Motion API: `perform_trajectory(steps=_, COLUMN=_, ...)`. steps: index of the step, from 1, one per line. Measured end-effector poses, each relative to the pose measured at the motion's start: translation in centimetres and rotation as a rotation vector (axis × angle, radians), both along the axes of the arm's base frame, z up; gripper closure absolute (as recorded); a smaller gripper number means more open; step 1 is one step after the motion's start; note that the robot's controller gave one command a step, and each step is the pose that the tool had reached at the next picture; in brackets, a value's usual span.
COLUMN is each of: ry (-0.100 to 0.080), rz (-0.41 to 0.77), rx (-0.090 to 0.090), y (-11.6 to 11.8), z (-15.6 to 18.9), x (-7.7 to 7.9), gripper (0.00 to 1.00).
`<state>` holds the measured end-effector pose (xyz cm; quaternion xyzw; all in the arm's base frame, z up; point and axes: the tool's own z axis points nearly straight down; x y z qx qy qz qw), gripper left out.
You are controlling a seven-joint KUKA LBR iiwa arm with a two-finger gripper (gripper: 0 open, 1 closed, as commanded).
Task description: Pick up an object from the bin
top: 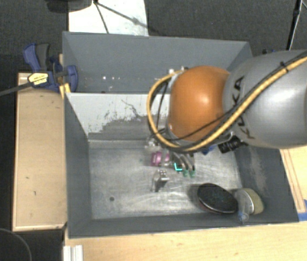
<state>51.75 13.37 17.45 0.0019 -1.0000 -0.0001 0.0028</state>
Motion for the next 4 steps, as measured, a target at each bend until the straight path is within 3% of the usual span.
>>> perform_trajectory(steps=1, ry=0.0, rz=-0.026, rx=0.0, y=-7.7, z=-9.4, x=5.5, gripper=0.0)
perform_trajectory(steps=2, ry=-0.01, rz=-0.073, rx=0.001, y=-7.1, z=-7.3, x=5.2, gripper=0.0)
perform_trajectory(steps=3, ry=-0.005, rz=-0.151, rx=0.0, y=-7.3, z=-7.4, x=4.9, gripper=0.0)
perform_trajectory(steps=4, ry=-0.004, rz=-0.232, rx=0.002, y=-7.2, z=-9.7, x=5.0, gripper=0.0)
